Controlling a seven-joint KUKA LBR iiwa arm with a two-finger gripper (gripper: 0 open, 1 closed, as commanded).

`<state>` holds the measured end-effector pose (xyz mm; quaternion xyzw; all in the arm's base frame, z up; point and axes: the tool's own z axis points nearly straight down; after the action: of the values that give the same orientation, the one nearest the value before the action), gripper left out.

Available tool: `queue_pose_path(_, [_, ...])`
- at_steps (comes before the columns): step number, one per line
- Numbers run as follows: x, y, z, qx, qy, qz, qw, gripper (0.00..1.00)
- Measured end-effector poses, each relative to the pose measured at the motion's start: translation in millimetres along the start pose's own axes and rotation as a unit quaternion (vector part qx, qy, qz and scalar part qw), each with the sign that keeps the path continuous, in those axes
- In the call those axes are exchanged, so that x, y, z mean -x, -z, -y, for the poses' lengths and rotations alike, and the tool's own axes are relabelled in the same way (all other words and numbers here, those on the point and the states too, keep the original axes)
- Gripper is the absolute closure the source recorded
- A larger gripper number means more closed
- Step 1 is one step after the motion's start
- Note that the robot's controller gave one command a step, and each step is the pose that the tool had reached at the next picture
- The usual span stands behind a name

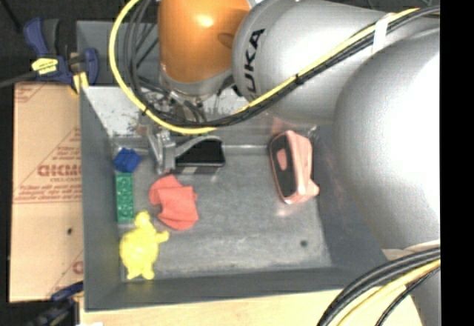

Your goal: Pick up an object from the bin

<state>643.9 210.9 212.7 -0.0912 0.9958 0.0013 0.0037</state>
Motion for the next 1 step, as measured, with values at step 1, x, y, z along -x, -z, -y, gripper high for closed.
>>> queue_pose_path(1, [-21.1,25.8,22.4,0.000,0.041,-0.0073,0.9991,0.00])
